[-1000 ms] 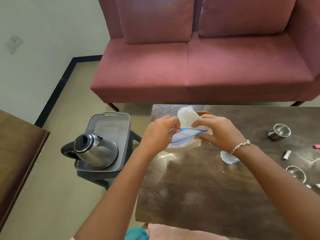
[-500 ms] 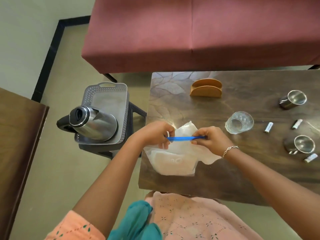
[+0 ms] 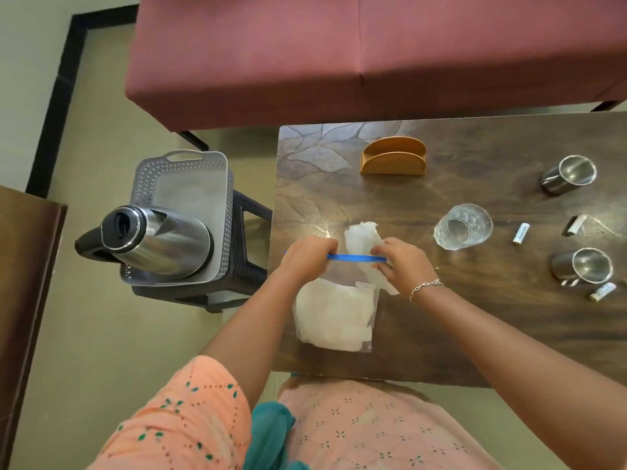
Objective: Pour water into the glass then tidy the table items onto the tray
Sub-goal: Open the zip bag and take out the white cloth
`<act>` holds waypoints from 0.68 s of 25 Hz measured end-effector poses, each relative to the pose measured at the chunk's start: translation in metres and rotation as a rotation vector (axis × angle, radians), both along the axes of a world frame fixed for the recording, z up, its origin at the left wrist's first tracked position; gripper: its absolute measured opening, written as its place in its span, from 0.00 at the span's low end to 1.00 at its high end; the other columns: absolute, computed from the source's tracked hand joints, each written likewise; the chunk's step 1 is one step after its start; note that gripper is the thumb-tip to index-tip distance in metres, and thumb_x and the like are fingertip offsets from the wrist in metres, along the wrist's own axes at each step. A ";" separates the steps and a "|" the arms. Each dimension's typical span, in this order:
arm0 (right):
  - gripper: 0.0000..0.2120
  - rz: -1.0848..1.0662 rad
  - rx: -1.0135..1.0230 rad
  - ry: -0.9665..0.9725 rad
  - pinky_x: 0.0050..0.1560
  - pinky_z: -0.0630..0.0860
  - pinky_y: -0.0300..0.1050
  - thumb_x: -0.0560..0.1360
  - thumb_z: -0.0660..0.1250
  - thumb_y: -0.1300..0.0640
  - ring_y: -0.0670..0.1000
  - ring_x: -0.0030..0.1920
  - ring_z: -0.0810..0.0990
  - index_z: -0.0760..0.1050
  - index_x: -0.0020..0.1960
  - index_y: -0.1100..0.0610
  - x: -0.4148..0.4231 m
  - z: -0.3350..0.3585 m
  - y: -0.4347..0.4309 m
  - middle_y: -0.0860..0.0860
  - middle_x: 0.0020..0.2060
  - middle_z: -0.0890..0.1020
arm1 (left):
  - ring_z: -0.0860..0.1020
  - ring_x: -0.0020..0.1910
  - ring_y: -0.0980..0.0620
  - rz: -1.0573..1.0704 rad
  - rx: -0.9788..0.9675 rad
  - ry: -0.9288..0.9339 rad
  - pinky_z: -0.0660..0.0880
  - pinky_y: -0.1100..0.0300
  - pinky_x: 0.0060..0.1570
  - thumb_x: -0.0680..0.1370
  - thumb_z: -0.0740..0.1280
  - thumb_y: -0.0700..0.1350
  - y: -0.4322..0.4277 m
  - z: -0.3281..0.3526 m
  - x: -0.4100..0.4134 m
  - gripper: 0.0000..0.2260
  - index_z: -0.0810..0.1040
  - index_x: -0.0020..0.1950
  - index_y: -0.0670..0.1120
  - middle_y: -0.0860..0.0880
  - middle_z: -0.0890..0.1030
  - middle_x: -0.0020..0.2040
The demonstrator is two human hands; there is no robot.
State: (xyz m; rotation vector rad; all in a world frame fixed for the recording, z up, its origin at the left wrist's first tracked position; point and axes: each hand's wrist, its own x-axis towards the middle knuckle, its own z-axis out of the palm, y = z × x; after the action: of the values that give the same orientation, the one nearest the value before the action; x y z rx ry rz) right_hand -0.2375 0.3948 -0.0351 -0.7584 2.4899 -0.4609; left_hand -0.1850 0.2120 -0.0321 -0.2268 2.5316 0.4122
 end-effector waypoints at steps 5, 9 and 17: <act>0.11 -0.017 -0.086 0.110 0.43 0.73 0.49 0.73 0.64 0.63 0.62 0.46 0.79 0.77 0.55 0.59 -0.017 0.010 0.003 0.55 0.54 0.79 | 0.72 0.55 0.47 0.112 0.069 0.073 0.71 0.56 0.50 0.74 0.66 0.38 -0.005 0.006 -0.008 0.15 0.72 0.60 0.45 0.46 0.75 0.58; 0.08 0.146 -0.181 0.138 0.40 0.73 0.48 0.72 0.66 0.64 0.61 0.44 0.80 0.81 0.49 0.59 -0.026 0.046 0.006 0.56 0.48 0.83 | 0.63 0.68 0.50 0.195 0.330 0.255 0.64 0.56 0.65 0.70 0.73 0.42 -0.005 0.055 -0.014 0.30 0.65 0.69 0.51 0.48 0.67 0.68; 0.08 0.362 -0.262 0.084 0.39 0.65 0.27 0.73 0.66 0.64 0.49 0.42 0.77 0.81 0.44 0.53 -0.045 0.154 0.014 0.48 0.43 0.81 | 0.73 0.63 0.50 0.057 0.733 -0.026 0.68 0.47 0.67 0.69 0.74 0.41 -0.007 0.121 -0.027 0.22 0.74 0.61 0.47 0.47 0.75 0.62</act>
State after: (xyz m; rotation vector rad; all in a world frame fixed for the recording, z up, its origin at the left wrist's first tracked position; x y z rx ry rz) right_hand -0.2828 0.4085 0.1188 -1.3268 2.3187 -0.6363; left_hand -0.2115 0.2049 0.0892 -0.0182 2.1778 1.2970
